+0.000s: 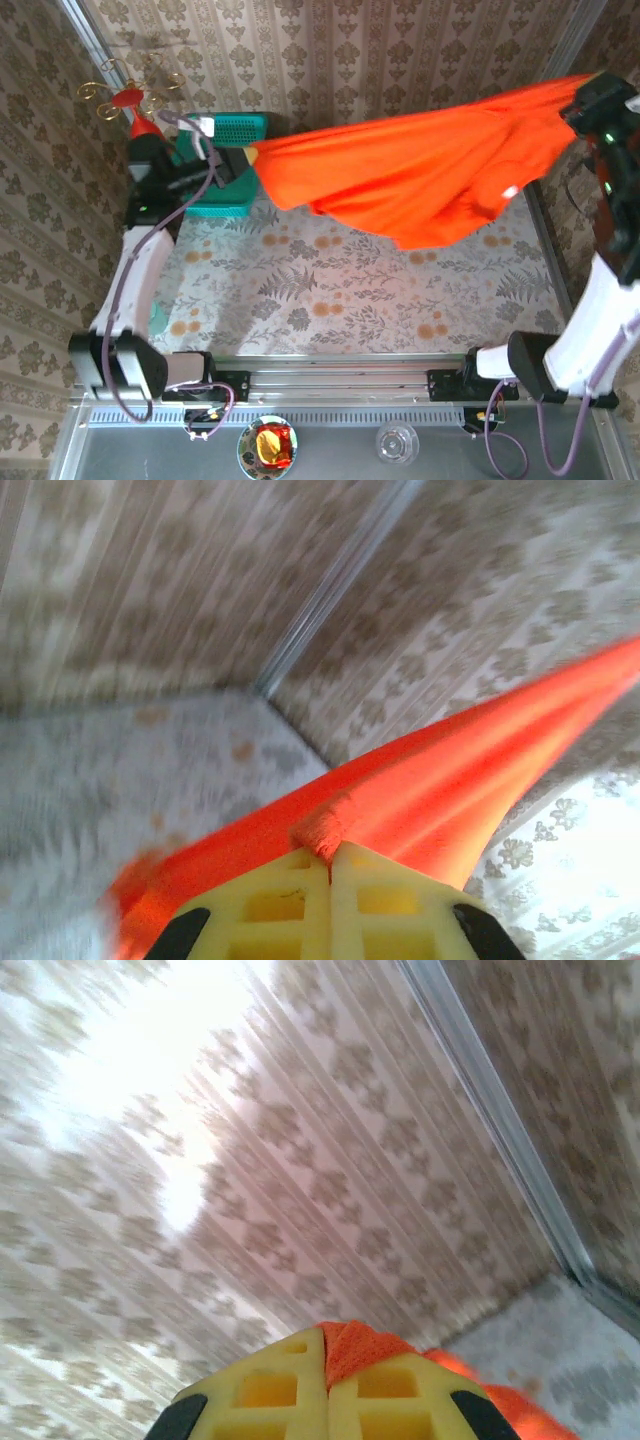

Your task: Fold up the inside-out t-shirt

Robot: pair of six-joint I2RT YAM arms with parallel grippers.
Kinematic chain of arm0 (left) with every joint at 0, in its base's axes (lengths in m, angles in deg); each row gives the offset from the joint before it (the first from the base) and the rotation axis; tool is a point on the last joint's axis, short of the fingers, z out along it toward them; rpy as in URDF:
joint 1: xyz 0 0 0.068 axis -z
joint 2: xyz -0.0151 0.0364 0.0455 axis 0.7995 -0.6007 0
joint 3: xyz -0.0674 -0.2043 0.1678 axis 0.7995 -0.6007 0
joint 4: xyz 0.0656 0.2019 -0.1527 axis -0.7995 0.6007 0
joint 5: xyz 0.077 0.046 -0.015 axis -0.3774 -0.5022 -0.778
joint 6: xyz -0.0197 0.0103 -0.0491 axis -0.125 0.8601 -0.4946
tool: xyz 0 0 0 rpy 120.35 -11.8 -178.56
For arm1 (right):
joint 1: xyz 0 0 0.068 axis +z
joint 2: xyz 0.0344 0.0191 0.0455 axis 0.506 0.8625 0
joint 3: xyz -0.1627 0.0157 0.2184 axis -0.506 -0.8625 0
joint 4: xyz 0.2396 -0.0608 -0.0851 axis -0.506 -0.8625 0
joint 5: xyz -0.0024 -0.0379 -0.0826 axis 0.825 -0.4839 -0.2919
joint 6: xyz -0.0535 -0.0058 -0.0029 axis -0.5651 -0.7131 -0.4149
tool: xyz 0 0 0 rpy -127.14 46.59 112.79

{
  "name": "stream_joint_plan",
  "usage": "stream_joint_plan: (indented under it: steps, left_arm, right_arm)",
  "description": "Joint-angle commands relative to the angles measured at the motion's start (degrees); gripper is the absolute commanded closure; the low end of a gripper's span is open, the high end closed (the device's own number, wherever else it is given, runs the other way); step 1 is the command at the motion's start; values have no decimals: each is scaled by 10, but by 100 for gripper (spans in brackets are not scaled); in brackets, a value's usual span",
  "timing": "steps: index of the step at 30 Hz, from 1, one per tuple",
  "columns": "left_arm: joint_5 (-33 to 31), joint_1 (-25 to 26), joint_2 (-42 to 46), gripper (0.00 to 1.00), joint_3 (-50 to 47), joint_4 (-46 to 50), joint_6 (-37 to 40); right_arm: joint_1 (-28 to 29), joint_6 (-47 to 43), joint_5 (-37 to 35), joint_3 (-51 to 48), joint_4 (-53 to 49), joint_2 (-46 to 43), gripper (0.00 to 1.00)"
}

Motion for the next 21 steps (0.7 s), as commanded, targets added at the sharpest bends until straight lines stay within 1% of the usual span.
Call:
stream_joint_plan:
  steps: [1,2,4,7,11,13,19,21]
  left_arm:
    - [-2,-27,36,100,69,-2,-8]
    - [-4,-37,47,100,102,11,-1]
    - [-18,-42,67,100,137,51,35]
    - [-38,-36,84,100,118,94,66]
    - [-18,-47,93,100,94,99,60]
    - [-22,-56,110,100,95,104,63]
    - [-22,-82,162,100,104,125,63]
    - [-19,-84,182,100,108,135,61]
  right_arm:
    - [-4,-2,-17,-107,15,-51,100]
    - [-4,10,-4,-167,42,-69,100]
    - [-4,20,1,-218,62,-84,100]
    - [-3,15,-7,-217,55,-87,100]
    - [-4,11,-10,-203,51,-92,100]
    - [-4,12,-6,-204,49,-100,100]
    - [-4,5,-1,-233,63,-160,100]
    - [-4,5,-12,-235,66,-185,100]
